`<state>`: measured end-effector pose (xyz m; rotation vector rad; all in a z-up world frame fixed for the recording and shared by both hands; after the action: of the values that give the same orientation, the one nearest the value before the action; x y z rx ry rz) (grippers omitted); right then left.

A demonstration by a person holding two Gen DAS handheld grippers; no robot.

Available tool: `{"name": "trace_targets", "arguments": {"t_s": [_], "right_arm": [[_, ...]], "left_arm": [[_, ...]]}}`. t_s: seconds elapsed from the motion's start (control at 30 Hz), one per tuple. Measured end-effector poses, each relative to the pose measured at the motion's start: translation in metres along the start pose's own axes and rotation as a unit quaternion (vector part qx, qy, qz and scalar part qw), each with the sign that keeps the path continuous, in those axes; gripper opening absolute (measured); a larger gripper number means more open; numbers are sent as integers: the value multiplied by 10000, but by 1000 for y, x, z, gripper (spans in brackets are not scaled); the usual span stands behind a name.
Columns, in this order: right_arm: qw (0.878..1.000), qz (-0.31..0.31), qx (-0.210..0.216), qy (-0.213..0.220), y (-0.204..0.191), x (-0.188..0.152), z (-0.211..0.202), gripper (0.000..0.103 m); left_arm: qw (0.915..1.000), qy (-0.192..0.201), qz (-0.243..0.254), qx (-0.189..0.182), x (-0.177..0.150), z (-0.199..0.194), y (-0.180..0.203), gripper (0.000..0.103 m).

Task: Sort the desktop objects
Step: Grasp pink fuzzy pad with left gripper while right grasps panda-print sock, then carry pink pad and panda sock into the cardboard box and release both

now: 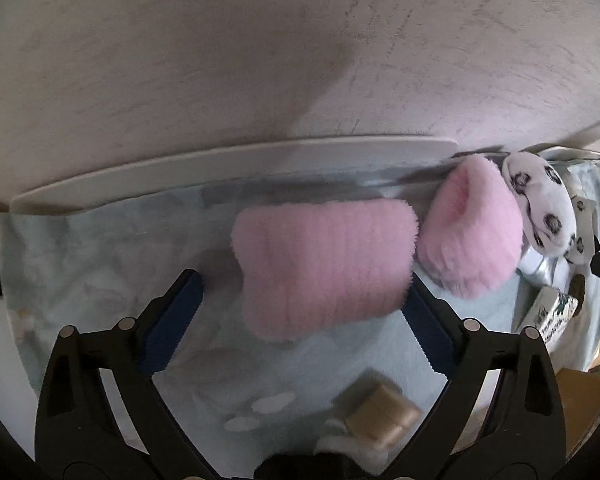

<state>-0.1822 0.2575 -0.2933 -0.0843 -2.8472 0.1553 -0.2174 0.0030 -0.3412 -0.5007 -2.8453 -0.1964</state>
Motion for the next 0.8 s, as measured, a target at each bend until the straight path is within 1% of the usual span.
{"name": "trace_targets", "arguments": {"t_s": [0.1, 0.17, 0.23, 0.27, 0.33, 0.37, 0.4, 0.43, 0.47, 0.5, 0.53, 0.57, 0.63, 0.67, 0.73, 0.8], "right_arm": [[10000, 88, -38, 0, 2, 1, 2, 99], [9998, 196, -33, -30, 4, 0, 3, 97], [9996, 290, 32, -68, 6, -1, 5, 86], [9994, 333, 60, -90, 7, -2, 6, 83], [9991, 378, 91, -138, 8, -4, 8, 67], [9991, 382, 103, -150, 9, -5, 9, 62], [9991, 375, 104, -146, 9, -6, 9, 53], [9992, 356, 91, -128, 9, -6, 8, 45], [9992, 351, 135, -103, 9, -7, 7, 42], [9992, 357, 158, -88, 9, -7, 6, 37], [9992, 360, 150, -60, 9, -8, 5, 35], [9993, 360, 129, -35, 10, -8, 4, 34], [9992, 362, 140, -15, 10, -10, 2, 31], [9992, 367, 148, 9, 10, -11, 1, 30], [9990, 398, 170, 82, 10, -13, -4, 28], [9988, 423, 195, 140, 11, -15, -10, 28]], "left_arm": [[9997, 110, 158, 146, 3, 1, 0, 95], [9996, 127, 158, 186, 2, 0, -2, 93], [9998, 132, 137, 104, -2, -2, -1, 85], [9998, 144, 147, 61, -4, -3, 0, 83], [9996, 193, 180, 36, -7, -5, 1, 73], [9996, 219, 167, 21, -8, -7, 1, 69], [9996, 241, 137, -2, -8, -9, 0, 62], [9996, 247, 104, -40, -10, -10, 0, 58], [9996, 252, 81, -79, -11, -11, 0, 56], [9995, 261, 76, -134, -14, -13, 1, 49], [9994, 279, 82, -172, -16, -15, 2, 42], [9994, 295, 90, -171, -17, -17, 2, 40], [9992, 338, 142, -136, -21, -22, 3, 32], [9992, 347, 141, -136, -23, -24, 3, 30], [9992, 347, 107, -160, -27, -28, 1, 24], [9992, 362, 85, -168, -32, -32, 0, 22]]}}
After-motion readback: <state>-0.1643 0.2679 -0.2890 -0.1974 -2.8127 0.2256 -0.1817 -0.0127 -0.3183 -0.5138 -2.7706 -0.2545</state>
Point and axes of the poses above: each gripper's, at about its wrist camera, not at the fingertips, and z roughly the way its jaws point, y to its right, x to its top, the point moved 7 cm from there along z, roughly the way its jaws point, and after that the axes turned 4 degrees about y, right-handed, at the moved point
